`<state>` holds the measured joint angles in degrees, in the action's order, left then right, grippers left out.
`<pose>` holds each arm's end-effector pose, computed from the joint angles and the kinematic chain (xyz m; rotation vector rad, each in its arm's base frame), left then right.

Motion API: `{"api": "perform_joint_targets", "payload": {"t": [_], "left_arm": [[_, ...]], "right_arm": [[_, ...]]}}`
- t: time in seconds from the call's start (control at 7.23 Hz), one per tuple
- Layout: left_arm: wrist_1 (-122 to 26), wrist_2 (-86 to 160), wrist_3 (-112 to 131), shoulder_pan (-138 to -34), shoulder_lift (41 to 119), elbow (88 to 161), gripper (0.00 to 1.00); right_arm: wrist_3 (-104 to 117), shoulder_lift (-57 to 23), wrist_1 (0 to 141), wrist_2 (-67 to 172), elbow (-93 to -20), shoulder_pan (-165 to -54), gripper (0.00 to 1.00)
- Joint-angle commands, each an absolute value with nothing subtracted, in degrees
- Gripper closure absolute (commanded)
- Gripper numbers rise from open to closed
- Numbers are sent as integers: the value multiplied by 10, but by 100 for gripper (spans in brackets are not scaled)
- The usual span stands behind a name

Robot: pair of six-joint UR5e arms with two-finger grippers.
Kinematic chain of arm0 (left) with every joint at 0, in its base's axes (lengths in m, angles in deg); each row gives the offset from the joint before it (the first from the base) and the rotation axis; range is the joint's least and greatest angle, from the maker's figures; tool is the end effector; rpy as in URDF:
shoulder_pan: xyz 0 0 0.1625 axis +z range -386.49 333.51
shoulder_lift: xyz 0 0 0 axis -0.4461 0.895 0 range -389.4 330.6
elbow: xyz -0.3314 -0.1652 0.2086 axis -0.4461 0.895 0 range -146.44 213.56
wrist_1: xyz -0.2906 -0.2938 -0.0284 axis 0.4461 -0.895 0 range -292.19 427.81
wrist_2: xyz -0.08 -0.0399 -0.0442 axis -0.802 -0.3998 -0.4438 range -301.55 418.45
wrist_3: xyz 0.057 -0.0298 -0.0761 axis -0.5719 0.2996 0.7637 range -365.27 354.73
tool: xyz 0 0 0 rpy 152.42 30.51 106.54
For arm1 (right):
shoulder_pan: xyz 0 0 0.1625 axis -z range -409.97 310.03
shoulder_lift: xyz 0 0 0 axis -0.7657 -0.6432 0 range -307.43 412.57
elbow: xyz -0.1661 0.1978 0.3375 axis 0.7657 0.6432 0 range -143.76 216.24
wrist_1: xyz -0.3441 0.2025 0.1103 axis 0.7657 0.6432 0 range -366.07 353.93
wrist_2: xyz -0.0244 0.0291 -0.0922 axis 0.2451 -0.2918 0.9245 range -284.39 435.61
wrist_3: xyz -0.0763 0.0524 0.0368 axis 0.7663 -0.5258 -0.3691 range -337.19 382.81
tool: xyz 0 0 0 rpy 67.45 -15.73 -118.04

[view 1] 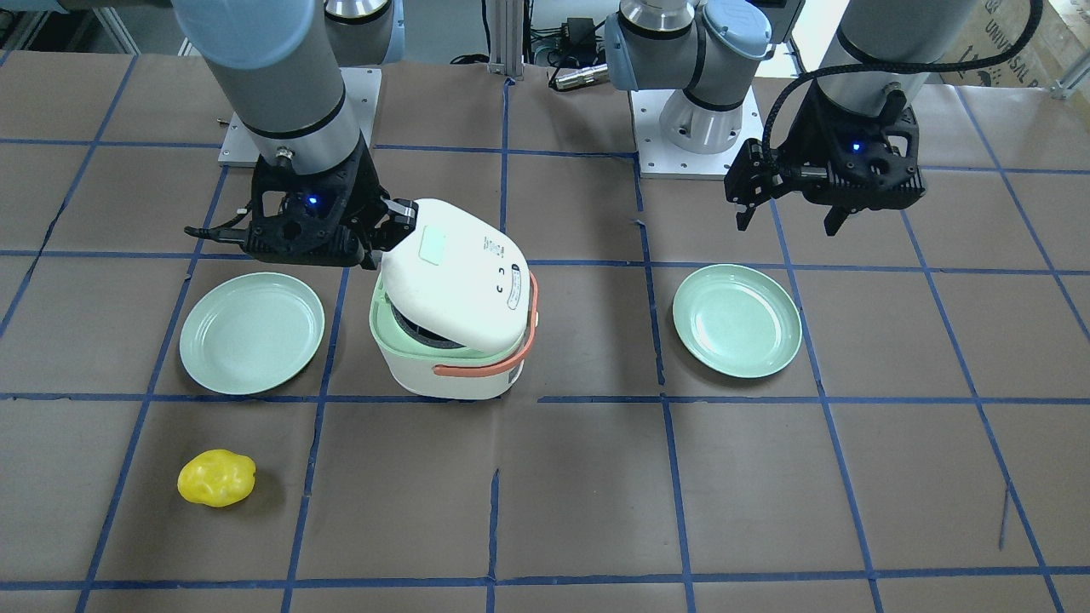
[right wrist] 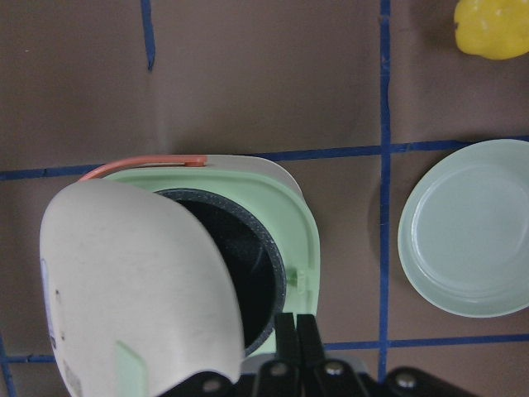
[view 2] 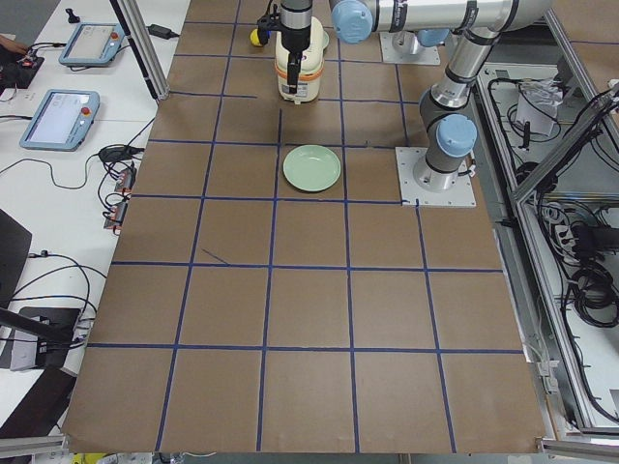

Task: Press rice cooker button
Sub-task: 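Lift the right gripper up and away from the opening lid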

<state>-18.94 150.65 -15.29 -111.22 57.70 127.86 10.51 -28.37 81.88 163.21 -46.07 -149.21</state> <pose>-0.0855 -0.4833 0.4810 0.1275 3.0963 -0.0416 0.2243 -0.5233 0.4675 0.0849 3.1087 0.1034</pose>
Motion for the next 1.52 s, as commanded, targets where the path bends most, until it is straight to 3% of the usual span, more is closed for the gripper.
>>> {"api": "perform_joint_targets", "payload": {"t": [0.0,0.41,0.55,0.83,1.38], "left_arm": [[-189,1506,-153,-1112,577,1279,0],[-190,1506,-153,-1112,577,1279,0],[-189,1506,-153,-1111,576,1279,0],[-190,1506,-153,-1112,576,1279,0],[-189,1506,-153,-1112,577,1279,0]], "right_arm": [[152,-299,766,1660,-419,-1452,82],[154,-311,766,1651,-431,-1423,53],[155,-312,772,1651,-442,-1422,27],[161,-311,784,1654,-453,-1417,0],[205,-312,784,1659,-454,-1411,0]]}}
